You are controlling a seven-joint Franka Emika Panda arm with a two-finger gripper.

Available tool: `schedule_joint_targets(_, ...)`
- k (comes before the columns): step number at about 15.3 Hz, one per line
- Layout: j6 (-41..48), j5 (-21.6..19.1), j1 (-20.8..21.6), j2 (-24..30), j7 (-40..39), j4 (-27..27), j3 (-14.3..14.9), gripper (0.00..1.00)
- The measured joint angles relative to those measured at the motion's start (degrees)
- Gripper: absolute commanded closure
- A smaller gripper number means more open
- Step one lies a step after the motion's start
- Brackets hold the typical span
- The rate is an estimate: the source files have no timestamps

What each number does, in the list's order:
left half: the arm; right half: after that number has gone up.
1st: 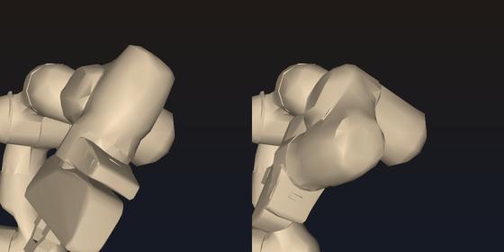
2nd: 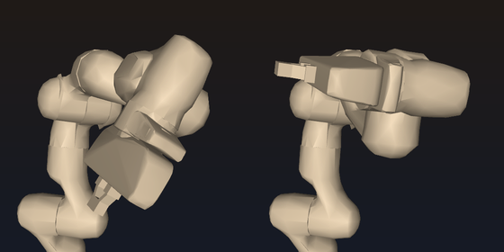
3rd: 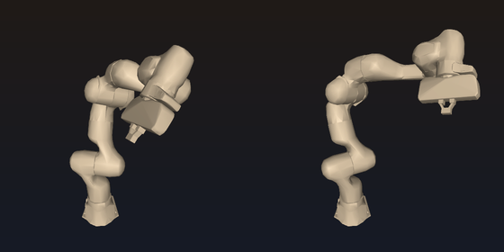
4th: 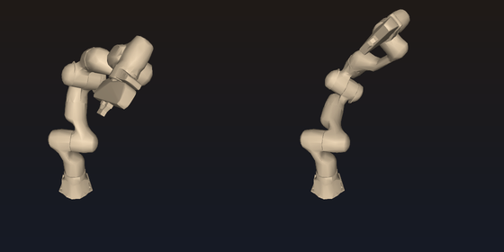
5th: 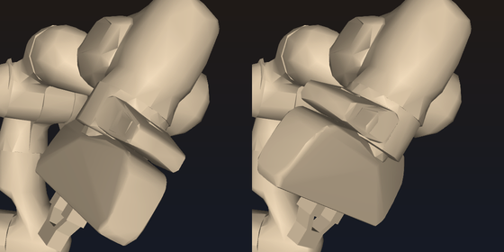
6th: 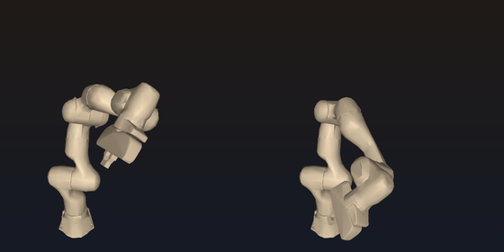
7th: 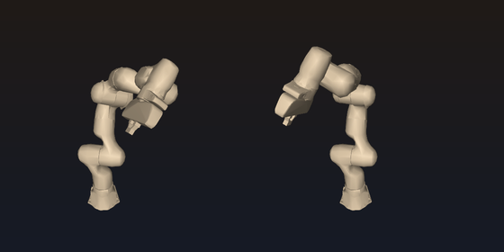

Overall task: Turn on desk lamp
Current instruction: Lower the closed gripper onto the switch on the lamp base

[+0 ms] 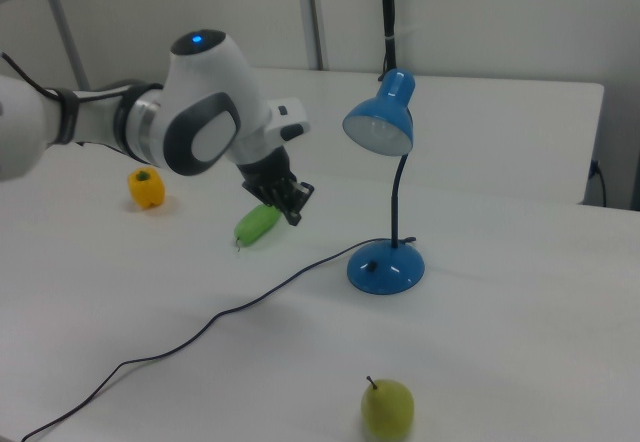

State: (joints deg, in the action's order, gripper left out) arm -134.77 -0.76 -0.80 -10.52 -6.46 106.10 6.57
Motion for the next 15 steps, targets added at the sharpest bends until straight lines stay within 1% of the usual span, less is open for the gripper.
schedule_joint_targets(5,-10.6,0.0,-2.0,-4.6,0.0,0.1,0.6,1.0)
schedule_joint_targets(9,-19.0,0.0,-2.2,-8.5,0.0,0.1,1.9,1.0)
schedule_joint_targets(15,-26.2,0.0,-2.5,-12.8,0.0,0.1,2.1,1.0)
